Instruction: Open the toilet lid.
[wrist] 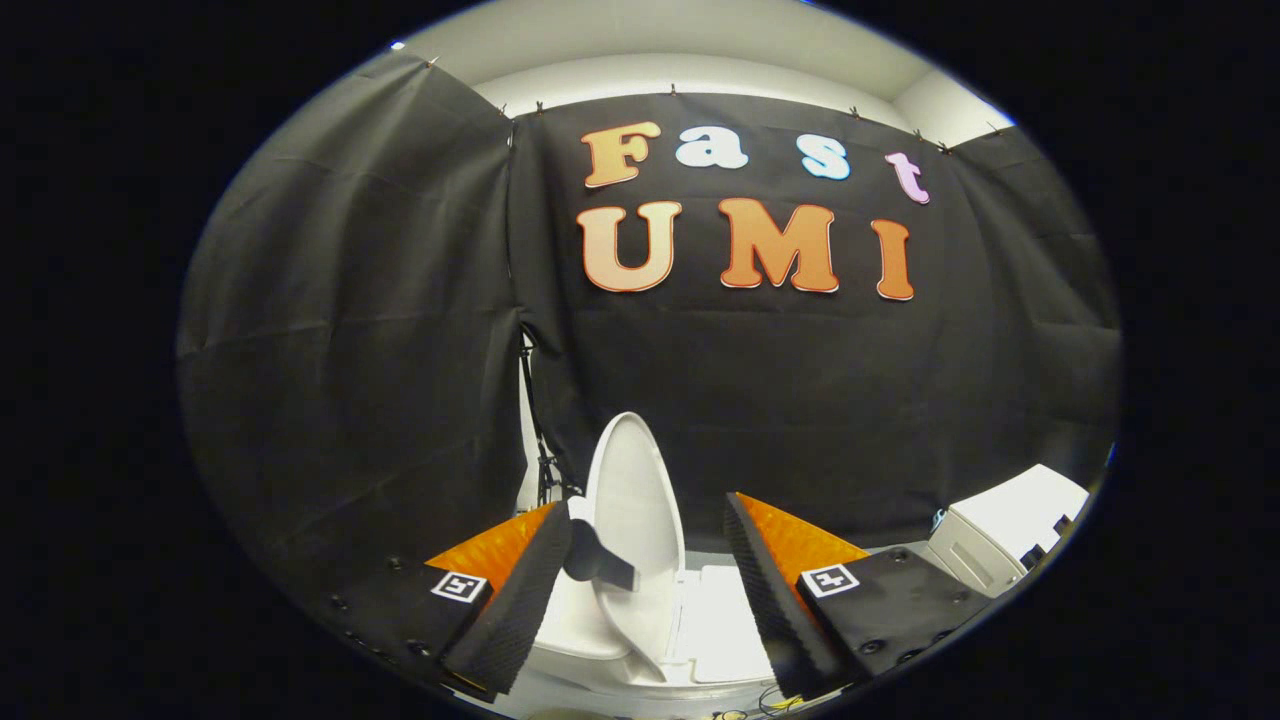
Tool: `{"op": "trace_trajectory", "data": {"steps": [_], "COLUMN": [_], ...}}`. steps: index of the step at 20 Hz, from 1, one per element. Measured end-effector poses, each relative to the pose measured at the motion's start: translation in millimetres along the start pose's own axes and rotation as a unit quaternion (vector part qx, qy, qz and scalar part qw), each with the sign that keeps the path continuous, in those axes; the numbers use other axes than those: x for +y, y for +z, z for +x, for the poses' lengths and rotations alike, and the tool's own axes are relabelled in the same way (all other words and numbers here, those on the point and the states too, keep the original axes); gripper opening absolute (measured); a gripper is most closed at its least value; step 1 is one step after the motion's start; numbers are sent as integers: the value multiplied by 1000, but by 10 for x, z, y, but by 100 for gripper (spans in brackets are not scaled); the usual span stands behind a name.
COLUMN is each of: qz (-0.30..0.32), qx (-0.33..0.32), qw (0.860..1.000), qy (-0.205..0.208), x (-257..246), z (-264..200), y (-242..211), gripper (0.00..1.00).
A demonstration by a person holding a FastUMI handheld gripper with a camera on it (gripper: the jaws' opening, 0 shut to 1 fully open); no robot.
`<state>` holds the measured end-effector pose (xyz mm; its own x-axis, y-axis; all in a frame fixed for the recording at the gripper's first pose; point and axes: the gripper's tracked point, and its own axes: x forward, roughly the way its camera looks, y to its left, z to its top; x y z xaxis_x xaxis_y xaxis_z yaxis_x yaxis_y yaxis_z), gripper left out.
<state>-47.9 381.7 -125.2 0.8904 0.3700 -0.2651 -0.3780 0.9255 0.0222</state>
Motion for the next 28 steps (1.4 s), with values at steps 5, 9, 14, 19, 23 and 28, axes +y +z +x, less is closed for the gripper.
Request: {"op": "trace_trajectory", "data": {"steps": [5,9,14,19,23,28], "qz": [1,-12,-20,-6,-4,-1], "qx": [-5,-9,-7,-11,-19,-21], "qw": [1000,999,997,995,992,991], "qy": [-28,-51,-75,-103,-125,-133], "x": [-473,-864,-1300,-1727,-2007,-2189], "z": [-57,-109,-161,-241,-322,-384], "y": [123,186,186,256,326,337], "gripper": [98,98,98,99,98,98]}}
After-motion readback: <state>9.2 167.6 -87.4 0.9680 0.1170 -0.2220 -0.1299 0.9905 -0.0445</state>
